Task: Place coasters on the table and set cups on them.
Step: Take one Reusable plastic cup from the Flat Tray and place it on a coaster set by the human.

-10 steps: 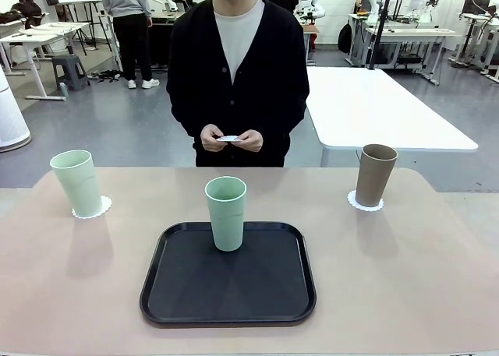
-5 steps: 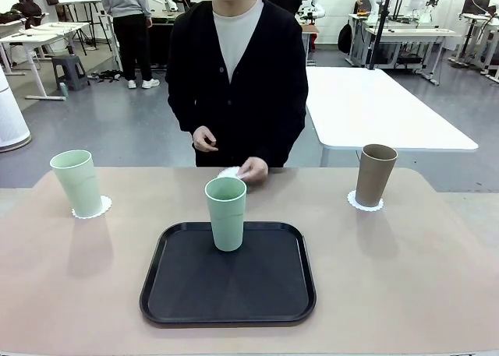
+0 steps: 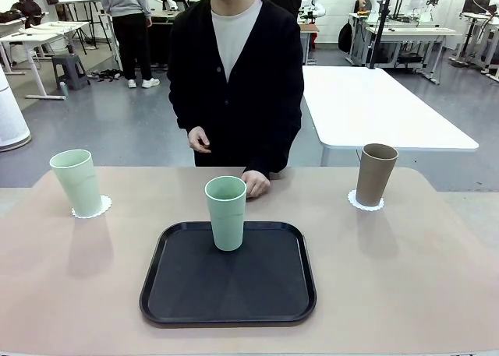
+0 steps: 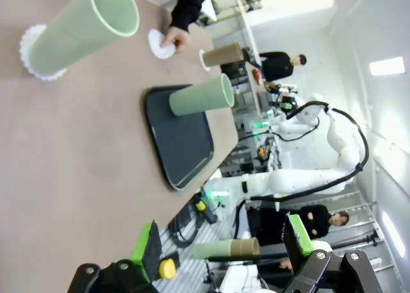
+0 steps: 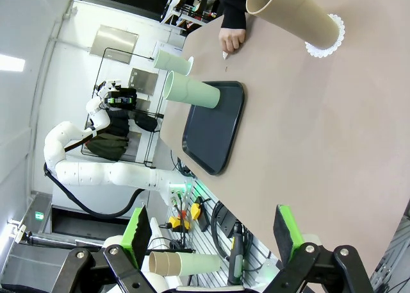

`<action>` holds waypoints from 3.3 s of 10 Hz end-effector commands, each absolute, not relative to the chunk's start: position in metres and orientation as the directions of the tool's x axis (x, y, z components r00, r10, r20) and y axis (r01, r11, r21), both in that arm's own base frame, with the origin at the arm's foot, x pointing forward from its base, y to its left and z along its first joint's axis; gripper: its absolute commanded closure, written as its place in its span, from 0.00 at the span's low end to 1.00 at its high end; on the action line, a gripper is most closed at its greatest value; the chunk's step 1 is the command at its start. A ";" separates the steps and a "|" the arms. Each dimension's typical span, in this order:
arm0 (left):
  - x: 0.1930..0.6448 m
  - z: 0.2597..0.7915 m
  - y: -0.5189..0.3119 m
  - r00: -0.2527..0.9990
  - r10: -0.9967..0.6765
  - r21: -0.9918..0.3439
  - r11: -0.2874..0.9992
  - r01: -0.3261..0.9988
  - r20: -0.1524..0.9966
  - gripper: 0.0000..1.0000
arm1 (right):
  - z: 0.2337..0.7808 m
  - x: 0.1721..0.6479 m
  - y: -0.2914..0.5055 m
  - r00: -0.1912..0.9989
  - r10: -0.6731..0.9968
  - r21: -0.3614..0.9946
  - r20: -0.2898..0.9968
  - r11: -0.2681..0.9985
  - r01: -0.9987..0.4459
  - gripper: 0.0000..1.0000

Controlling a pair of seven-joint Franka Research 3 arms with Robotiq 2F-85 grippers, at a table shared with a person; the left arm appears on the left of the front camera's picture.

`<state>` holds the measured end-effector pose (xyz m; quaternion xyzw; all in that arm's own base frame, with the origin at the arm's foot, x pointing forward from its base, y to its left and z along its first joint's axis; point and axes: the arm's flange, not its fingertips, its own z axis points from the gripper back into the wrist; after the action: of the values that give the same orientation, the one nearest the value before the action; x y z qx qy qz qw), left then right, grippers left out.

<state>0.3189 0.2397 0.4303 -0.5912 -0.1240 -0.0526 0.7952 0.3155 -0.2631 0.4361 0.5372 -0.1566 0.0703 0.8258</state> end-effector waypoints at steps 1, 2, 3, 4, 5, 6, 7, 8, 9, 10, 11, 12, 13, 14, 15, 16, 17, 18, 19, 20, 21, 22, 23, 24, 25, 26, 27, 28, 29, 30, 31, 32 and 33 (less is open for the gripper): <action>0.317 0.430 0.240 0.962 0.068 -0.928 0.288 0.236 0.266 0.00 | 0.437 0.315 -0.262 0.939 -0.049 0.865 0.341 0.407 -0.292 0.00; 0.317 0.430 0.240 0.962 0.068 -0.928 0.288 0.236 0.266 0.00 | 0.437 0.315 -0.262 0.939 -0.049 0.865 0.341 0.407 -0.292 0.00; 0.317 0.430 0.240 0.962 0.068 -0.928 0.288 0.236 0.266 0.00 | 0.437 0.315 -0.262 0.939 -0.049 0.865 0.341 0.407 -0.292 0.00; 0.317 0.430 0.240 0.962 0.068 -0.928 0.288 0.236 0.266 0.00 | 0.437 0.315 -0.262 0.939 -0.049 0.865 0.341 0.407 -0.292 0.00; 0.317 0.430 0.240 0.962 0.068 -0.928 0.288 0.236 0.266 0.00 | 0.437 0.315 -0.262 0.939 -0.049 0.865 0.341 0.407 -0.292 0.00; 0.317 0.430 0.240 0.962 0.068 -0.928 0.288 0.236 0.266 0.00 | 0.437 0.315 -0.262 0.939 -0.049 0.865 0.341 0.407 -0.292 0.00; 0.317 0.430 0.240 0.962 0.068 -0.928 0.288 0.236 0.266 0.00 | 0.437 0.315 -0.262 0.939 -0.049 0.865 0.341 0.407 -0.292 0.00; 0.317 0.430 0.240 0.962 0.068 -0.928 0.288 0.236 0.266 0.00 | 0.437 0.315 -0.262 0.939 -0.049 0.865 0.341 0.407 -0.292 0.00; 0.317 0.430 0.240 0.962 0.068 -0.928 0.288 0.236 0.266 0.00 | 0.437 0.315 -0.262 0.939 -0.049 0.865 0.341 0.407 -0.292 0.00; 0.317 0.430 0.240 0.962 0.068 -0.928 0.288 0.236 0.266 0.00 | 0.437 0.315 -0.262 0.939 -0.049 0.865 0.341 0.407 -0.292 0.00; 0.317 0.430 0.240 0.962 0.068 -0.928 0.288 0.236 0.266 0.00 | 0.437 0.315 -0.262 0.939 -0.049 0.865 0.341 0.407 -0.292 0.00; 0.317 0.430 0.240 0.962 0.068 -0.928 0.288 0.236 0.266 0.00 | 0.437 0.315 -0.262 0.939 -0.049 0.865 0.341 0.407 -0.292 0.00; 0.317 0.430 0.240 0.962 0.068 -0.928 0.288 0.236 0.266 0.00 | 0.437 0.315 -0.262 0.939 -0.049 0.865 0.341 0.407 -0.292 0.00; 0.317 0.430 0.240 0.962 0.068 -0.928 0.288 0.236 0.266 0.00 | 0.437 0.315 -0.262 0.939 -0.049 0.865 0.341 0.407 -0.292 0.00; 0.317 0.430 0.240 0.962 0.068 -0.928 0.288 0.236 0.266 0.00 | 0.437 0.315 -0.262 0.939 -0.049 0.865 0.341 0.407 -0.292 0.00; 0.317 0.430 0.240 0.962 0.068 -0.928 0.288 0.236 0.266 0.00 | 0.436 0.316 -0.263 0.941 -0.052 0.865 0.334 0.413 -0.284 0.00; 0.317 0.430 0.240 0.962 0.068 -0.928 0.288 0.236 0.266 0.00 | 0.449 0.318 -0.252 0.912 -0.006 0.821 0.410 0.438 -0.366 0.00; 0.317 0.430 0.240 0.962 0.068 -0.928 0.288 0.236 0.266 0.00 | 0.465 0.325 -0.232 0.872 0.103 0.746 0.478 0.476 -0.465 0.00; 0.317 0.430 0.240 0.962 0.068 -0.928 0.288 0.236 0.266 0.00 | 0.486 0.335 -0.212 0.835 0.172 0.677 0.522 0.512 -0.529 0.00; 0.317 0.430 0.240 0.962 0.068 -0.928 0.288 0.236 0.266 0.00 | 0.514 0.342 -0.187 0.795 0.211 0.611 0.569 0.537 -0.581 0.00; 0.317 0.430 0.240 0.962 0.068 -0.928 0.288 0.236 0.266 0.00 | 0.550 0.344 -0.157 0.726 0.297 0.517 0.620 0.541 -0.663 0.00; 0.317 0.430 0.240 0.962 0.068 -0.928 0.288 0.236 0.266 0.00 | 0.575 0.344 -0.126 0.667 0.381 0.437 0.641 0.532 -0.725 0.00; 0.317 0.430 0.240 0.962 0.068 -0.928 0.288 0.236 0.266 0.00 | 0.591 0.340 -0.094 0.587 0.475 0.327 0.656 0.522 -0.788 0.00; 0.317 0.430 0.240 0.962 0.068 -0.928 0.288 0.236 0.266 0.00 | 0.598 0.338 -0.058 0.514 0.548 0.212 0.660 0.521 -0.827 0.00; 0.317 0.430 0.240 0.962 0.068 -0.928 0.288 0.236 0.266 0.00 | 0.597 0.336 -0.020 0.456 0.596 0.105 0.661 0.528 -0.843 0.00; 0.317 0.430 0.240 0.962 0.068 -0.928 0.288 0.236 0.266 0.00 | 0.590 0.336 0.020 0.377 0.648 -0.027 0.662 0.522 -0.852 0.00; 0.317 0.430 0.240 0.962 0.068 -0.928 0.288 0.236 0.266 0.00 | 0.581 0.340 0.049 0.331 0.672 -0.106 0.662 0.522 -0.846 0.00; 0.317 0.430 0.240 0.962 0.068 -0.928 0.288 0.236 0.266 0.00 | 0.570 0.343 0.069 0.296 0.698 -0.132 0.652 0.489 -0.862 0.00; 0.317 0.430 0.240 0.962 0.068 -0.928 0.288 0.236 0.266 0.00 | 0.556 0.346 0.088 0.273 0.729 -0.147 0.628 0.455 -0.878 0.00; 0.317 0.430 0.240 0.962 0.068 -0.928 0.288 0.236 0.266 0.00 | 0.541 0.350 0.104 0.263 0.756 -0.139 0.600 0.422 -0.896 0.00; 0.317 0.430 0.240 0.962 0.068 -0.928 0.288 0.236 0.266 0.00 | 0.523 0.361 0.118 0.269 0.778 -0.123 0.568 0.404 -0.907 0.00; 0.317 0.430 0.240 0.962 0.068 -0.928 0.288 0.236 0.266 0.00 | 0.511 0.373 0.129 0.282 0.800 -0.100 0.529 0.389 -0.916 0.00; 0.317 0.430 0.240 0.962 0.068 -0.928 0.288 0.236 0.266 0.00 | 0.499 0.379 0.128 0.302 0.810 -0.081 0.504 0.392 -0.916 0.00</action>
<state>0.3192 0.2397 0.4291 -0.5912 -0.1226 -0.0515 0.7955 0.3632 0.1324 0.4977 0.1139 -0.2583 0.5486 0.7870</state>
